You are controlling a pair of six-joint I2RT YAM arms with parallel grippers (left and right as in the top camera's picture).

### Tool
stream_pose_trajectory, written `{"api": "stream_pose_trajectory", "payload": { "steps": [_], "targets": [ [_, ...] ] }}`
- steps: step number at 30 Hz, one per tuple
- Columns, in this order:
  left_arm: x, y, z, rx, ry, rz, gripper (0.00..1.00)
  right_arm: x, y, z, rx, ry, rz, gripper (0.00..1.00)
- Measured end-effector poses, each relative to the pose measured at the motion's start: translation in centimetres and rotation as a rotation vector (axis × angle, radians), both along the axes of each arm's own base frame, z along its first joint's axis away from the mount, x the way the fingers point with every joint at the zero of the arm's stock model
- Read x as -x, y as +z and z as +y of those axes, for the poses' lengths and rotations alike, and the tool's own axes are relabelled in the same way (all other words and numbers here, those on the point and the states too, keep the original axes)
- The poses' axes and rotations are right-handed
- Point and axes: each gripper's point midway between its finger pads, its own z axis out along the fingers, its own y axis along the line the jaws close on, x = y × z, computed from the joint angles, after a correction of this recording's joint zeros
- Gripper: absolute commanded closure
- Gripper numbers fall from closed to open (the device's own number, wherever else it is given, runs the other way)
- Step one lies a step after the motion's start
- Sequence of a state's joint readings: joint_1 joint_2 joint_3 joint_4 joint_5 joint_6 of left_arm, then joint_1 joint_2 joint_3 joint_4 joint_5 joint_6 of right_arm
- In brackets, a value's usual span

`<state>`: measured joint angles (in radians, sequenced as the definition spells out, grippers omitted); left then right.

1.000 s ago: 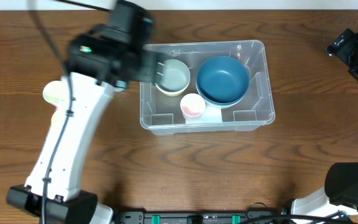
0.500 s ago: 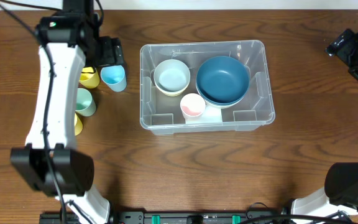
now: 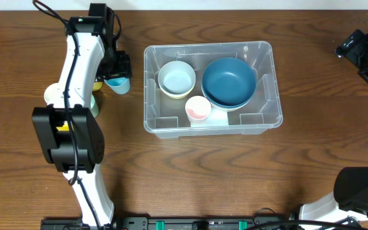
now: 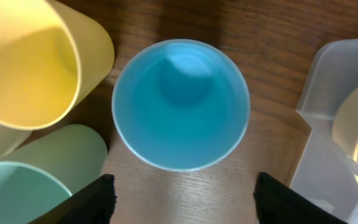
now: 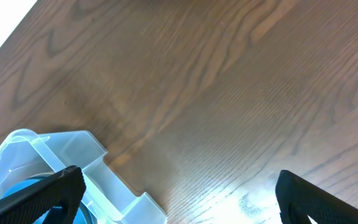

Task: Pack container
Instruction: 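Lower the left gripper onto the light blue cup and grasp it, then carry the light blue cup with the left gripper into the bin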

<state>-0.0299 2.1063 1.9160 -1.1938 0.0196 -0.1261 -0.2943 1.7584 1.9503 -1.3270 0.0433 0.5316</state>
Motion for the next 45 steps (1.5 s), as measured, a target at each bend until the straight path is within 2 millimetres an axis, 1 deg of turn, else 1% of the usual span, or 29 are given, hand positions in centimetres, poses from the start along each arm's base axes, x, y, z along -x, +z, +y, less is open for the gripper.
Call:
{"api": "stream_pose_trajectory", "payload": {
  "steps": [3,5,9,11,15,18,21,22,23,25,27,28,30,32,40,44,45],
  "targets": [
    [-0.4,-0.3,0.0,0.0,0.001,-0.007,0.41,0.0,0.0,0.0,0.0,0.0,0.0,0.01],
    [-0.4,-0.5,0.0,0.001,-0.002,-0.003,0.43,0.0,0.0,0.0,0.0,0.0,0.0,0.01],
    [-0.1,-1.0,-0.4,0.007,-0.012,0.009,0.45,0.0,0.0,0.0,0.0,0.0,0.0,0.01],
    [-0.1,-1.6,-0.8,0.006,-0.033,0.01,0.45,0.0,0.0,0.0,0.0,0.0,0.0,0.01],
    [0.0,-2.6,-1.6,0.005,-0.091,0.016,0.45,0.0,0.0,0.0,0.0,0.0,0.0,0.01],
    [-0.3,-3.1,-2.2,0.004,-0.152,0.011,0.45,0.0,0.0,0.0,0.0,0.0,0.0,0.01],
    [-0.4,-3.5,-2.3,0.003,-0.199,0.016,0.45,0.0,0.0,0.0,0.0,0.0,0.0,0.01],
    [-0.5,-3.6,-2.3,0.002,-0.213,0.017,0.46,0.0,0.0,0.0,0.0,0.0,0.0,0.01],
    [-0.6,-3.7,-2.2,0.001,-0.221,0.016,0.49,0.0,0.0,0.0,0.0,0.0,0.0,0.01],
    [-0.8,-3.9,-2.2,-0.001,-0.234,0.011,0.57,0.0,0.0,0.0,0.0,0.0,0.0,0.01],
    [-1.0,-3.9,-2.3,-0.002,-0.251,0.005,0.69,0.0,0.0,0.0,0.0,0.0,0.0,0.01],
    [-1.0,-3.9,-2.3,-0.002,-0.25,0.003,0.73,0.0,0.0,0.0,0.0,0.0,0.0,0.01],
    [-1.0,-3.9,-2.3,0.001,-0.258,0.003,0.86,0.0,0.0,0.0,0.0,0.0,0.0,0.01],
    [-1.0,-3.9,-2.4,0.002,-0.259,0.001,0.94,0.0,0.0,0.0,0.0,0.0,0.0,0.01],
    [-1.1,-3.9,-2.4,0.001,-0.272,-0.001,0.94,0.0,0.0,0.0,0.0,0.0,0.0,0.01],
    [-0.5,-3.9,-2.3,0.003,-0.272,0.022,0.96,0.0,0.0,0.0,0.0,0.0,0.0,0.01],
    [-0.2,-4.0,-2.3,0.003,-0.272,0.035,0.94,0.0,0.0,0.0,0.0,0.0,0.0,0.01]
  ]
}}
